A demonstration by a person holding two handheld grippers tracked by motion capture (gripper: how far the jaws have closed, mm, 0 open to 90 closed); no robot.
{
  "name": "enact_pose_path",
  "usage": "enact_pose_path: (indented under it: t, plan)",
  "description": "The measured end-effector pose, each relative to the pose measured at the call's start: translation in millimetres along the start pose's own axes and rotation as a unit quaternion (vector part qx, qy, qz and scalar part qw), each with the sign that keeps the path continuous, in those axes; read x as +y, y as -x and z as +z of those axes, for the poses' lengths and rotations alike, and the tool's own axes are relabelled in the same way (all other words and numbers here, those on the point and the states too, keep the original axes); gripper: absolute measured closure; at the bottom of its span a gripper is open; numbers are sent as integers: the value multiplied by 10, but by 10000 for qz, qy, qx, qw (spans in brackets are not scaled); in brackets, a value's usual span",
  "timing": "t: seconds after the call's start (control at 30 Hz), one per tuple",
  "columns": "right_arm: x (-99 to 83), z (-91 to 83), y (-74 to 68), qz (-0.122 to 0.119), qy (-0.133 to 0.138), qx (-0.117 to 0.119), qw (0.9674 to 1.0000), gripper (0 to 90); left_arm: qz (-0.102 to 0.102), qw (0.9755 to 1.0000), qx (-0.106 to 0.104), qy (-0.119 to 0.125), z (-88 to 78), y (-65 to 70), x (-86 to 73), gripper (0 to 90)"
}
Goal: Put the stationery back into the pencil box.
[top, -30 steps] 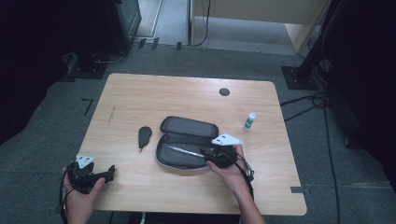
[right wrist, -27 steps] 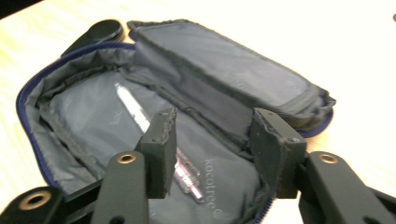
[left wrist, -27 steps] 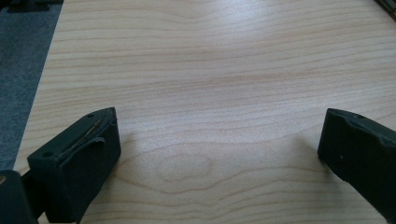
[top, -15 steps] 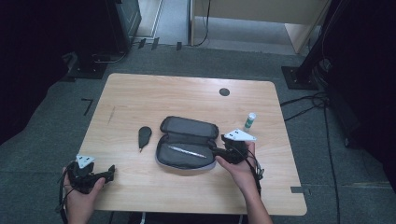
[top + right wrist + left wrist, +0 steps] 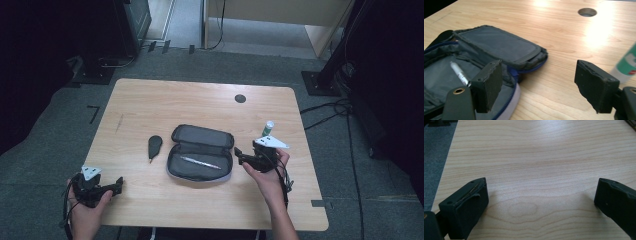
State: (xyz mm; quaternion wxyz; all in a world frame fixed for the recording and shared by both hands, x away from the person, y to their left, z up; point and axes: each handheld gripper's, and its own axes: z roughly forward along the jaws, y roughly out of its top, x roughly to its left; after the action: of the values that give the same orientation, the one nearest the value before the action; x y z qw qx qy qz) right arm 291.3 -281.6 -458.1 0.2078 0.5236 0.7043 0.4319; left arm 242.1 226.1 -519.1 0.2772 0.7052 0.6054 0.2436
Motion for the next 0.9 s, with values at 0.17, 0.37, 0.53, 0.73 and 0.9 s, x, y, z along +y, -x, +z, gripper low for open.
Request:
enact_pose_path:
  t: [0.17,0.37,0.53,0.73,0.9]
  plan:
    - [12,-43,92,51,39,-182,9998,227,1,10000,2,-2,0,0,0,0]
    - [5,-68,196,123,62,-395,9991,244,0,10000,3,-1,0,0,0,0]
    - [8,-72,291,189,66,-598,9980,269,1,10000,1,-1,0,0,0,0]
    - [2,-39,378,298,59,-858,9958,295,1,10000,2,-2,0,0,0,0]
    - [-14,2,464,376,115,-1014,9941,321,0,10000,2,-1,0,0,0,0]
